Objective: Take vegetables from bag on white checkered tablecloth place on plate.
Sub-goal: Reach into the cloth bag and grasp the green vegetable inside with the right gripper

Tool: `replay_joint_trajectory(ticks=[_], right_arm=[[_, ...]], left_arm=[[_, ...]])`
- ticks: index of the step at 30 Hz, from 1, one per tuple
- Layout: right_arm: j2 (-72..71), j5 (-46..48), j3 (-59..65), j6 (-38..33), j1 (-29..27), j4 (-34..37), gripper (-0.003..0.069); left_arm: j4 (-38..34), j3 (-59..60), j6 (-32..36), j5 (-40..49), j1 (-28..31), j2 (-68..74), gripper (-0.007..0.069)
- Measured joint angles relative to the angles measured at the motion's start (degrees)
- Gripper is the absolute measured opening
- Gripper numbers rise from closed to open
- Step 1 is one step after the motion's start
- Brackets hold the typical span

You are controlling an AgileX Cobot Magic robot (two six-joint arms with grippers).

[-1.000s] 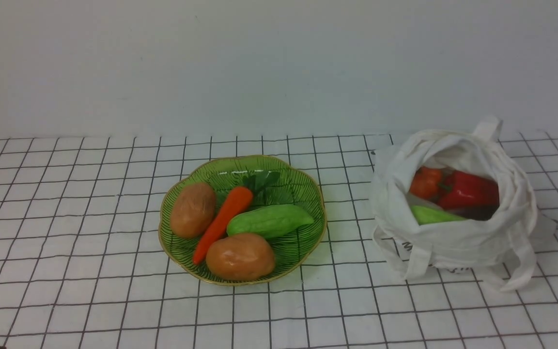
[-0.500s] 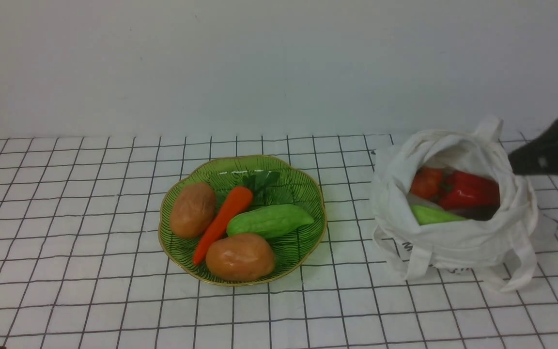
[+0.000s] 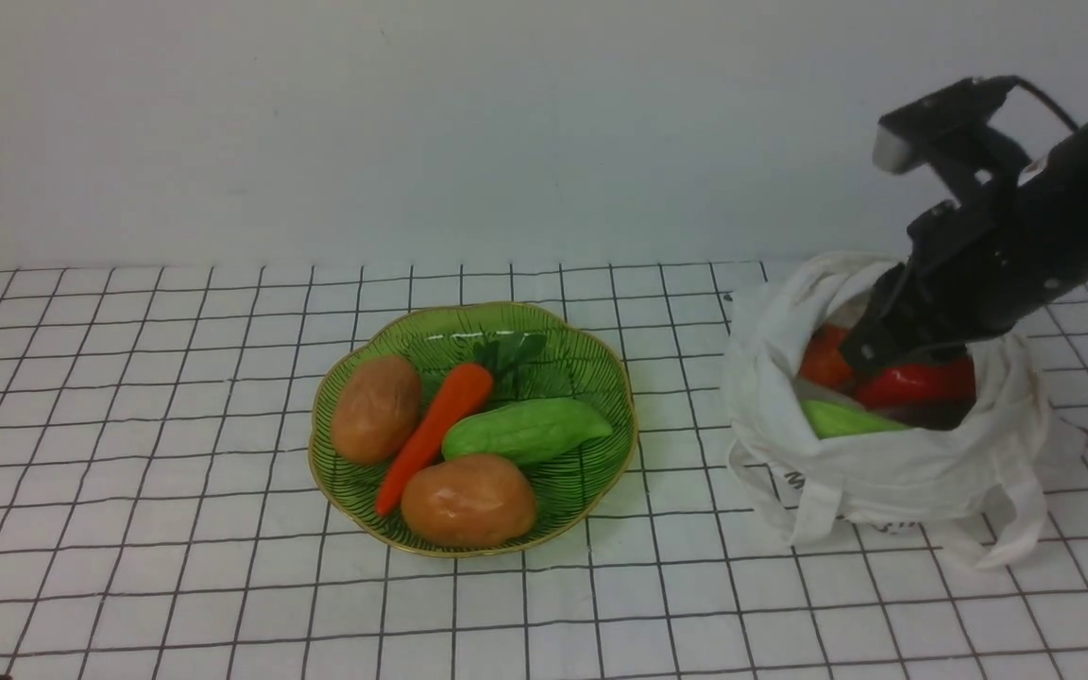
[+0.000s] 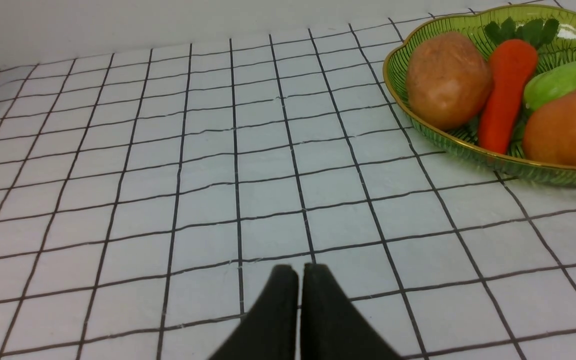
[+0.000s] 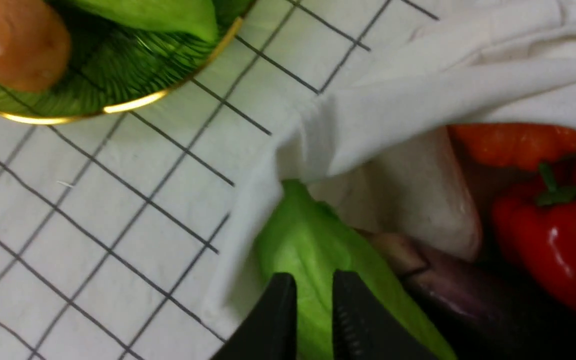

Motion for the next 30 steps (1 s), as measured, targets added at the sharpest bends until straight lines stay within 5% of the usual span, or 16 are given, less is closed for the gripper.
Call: replay_joint_trajectory(ticks=[10,15,24,27,30], right_arm=[[5.64,-2.16,0.00,-0.06,0.00,-0.65,0.0513],[7.15,-3.78,-0.07,-0.06,0.00,-0.41,0.0588],[8.94,-3.76,-0.38,-0.06,0.00,-0.41,0.0568],[9.14,-3.37,-0.43,0.01,0.05,-0.41,0.0510],[9.47,-2.53,-0.43,1.67,0.11,-0.41,0.0323]], left_arm=[[0.00,0.00,0.00,0.00,0.00,0.00,-0.0008],[0.00,0.00,0.00,0.00,0.00,0.00,-0.0008],[0.00,0.00,0.00,0.00,0.00,0.00,-0.0008],[0.00,0.00,0.00,0.00,0.00,0.00,-0.0008],[0.00,0.00,0.00,0.00,0.00,0.00,-0.0008]])
